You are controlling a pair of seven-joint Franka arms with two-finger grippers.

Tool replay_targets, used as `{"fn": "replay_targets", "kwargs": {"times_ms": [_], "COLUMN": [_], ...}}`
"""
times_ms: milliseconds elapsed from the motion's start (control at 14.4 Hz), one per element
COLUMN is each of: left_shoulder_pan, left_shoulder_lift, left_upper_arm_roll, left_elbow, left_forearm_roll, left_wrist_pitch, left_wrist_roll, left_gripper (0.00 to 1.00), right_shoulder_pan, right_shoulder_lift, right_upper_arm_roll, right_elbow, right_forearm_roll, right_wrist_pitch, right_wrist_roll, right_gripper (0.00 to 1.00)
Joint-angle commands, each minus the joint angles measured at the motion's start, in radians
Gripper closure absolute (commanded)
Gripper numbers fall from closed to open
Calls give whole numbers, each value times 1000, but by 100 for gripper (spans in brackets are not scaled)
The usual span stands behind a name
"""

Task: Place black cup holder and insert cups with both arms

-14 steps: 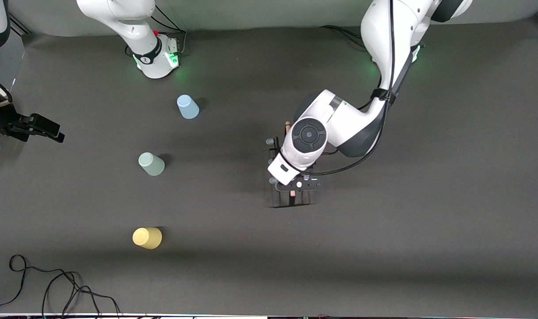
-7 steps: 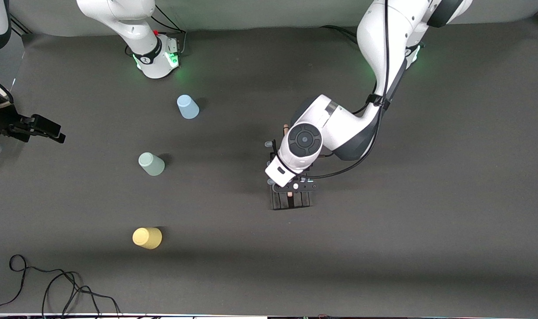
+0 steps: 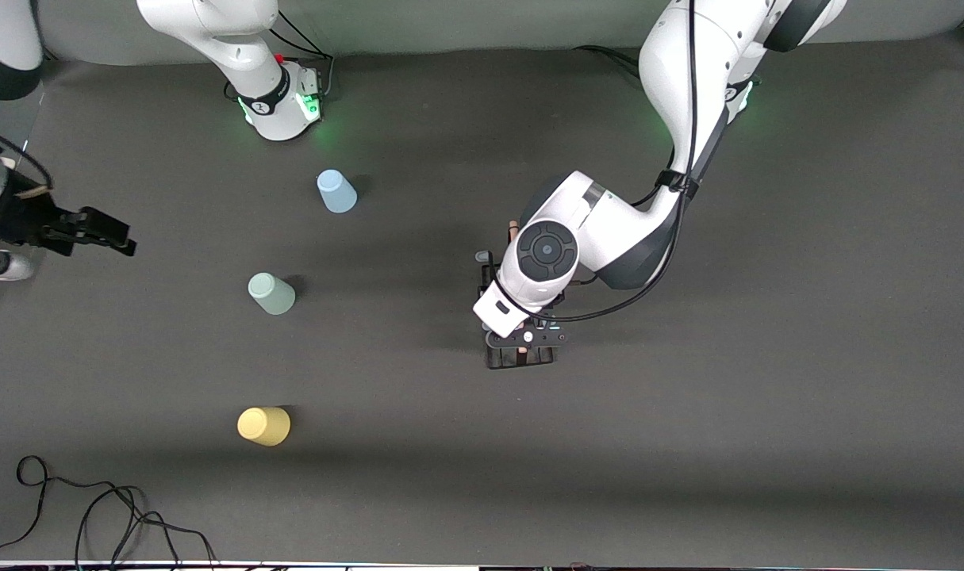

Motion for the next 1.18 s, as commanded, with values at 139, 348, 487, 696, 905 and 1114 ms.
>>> {"fn": "replay_targets", "kwargs": {"times_ms": [139, 348, 487, 696, 905, 1114], "left_shoulder_pan": [7, 91, 175, 319, 430, 563], "left_shoulder_lift": [-64, -168, -257, -361, -403, -405], "left_upper_arm_roll": [9, 10, 12, 13, 10, 10], "left_elbow": [115, 133, 131, 114, 82, 71], "left_forearm_roll": [-13, -2, 36, 149, 242, 234], "left_wrist_pitch": [-249, -438, -577, -708, -715, -678], "left_wrist_roll": [9, 48, 168, 403, 586, 710], "left_gripper": [1, 2, 2, 1, 2, 2], "right_shoulder_pan": [59, 58, 56, 56, 59, 95], "right_shoulder_lift": [-238, -243, -233, -177, -85, 3], "right_upper_arm_roll": [-7, -7, -10, -10, -10, -10], "right_elbow": [-330, -387, -465, -604, -723, -809], "right_forearm_roll": [14, 9, 8, 8, 15, 17], "right_wrist_pitch": [133, 179, 298, 516, 758, 982], "right_wrist_roll": [2, -21, -71, -98, -99, -98], "right_gripper": [0, 0, 0, 0, 0, 0]}}
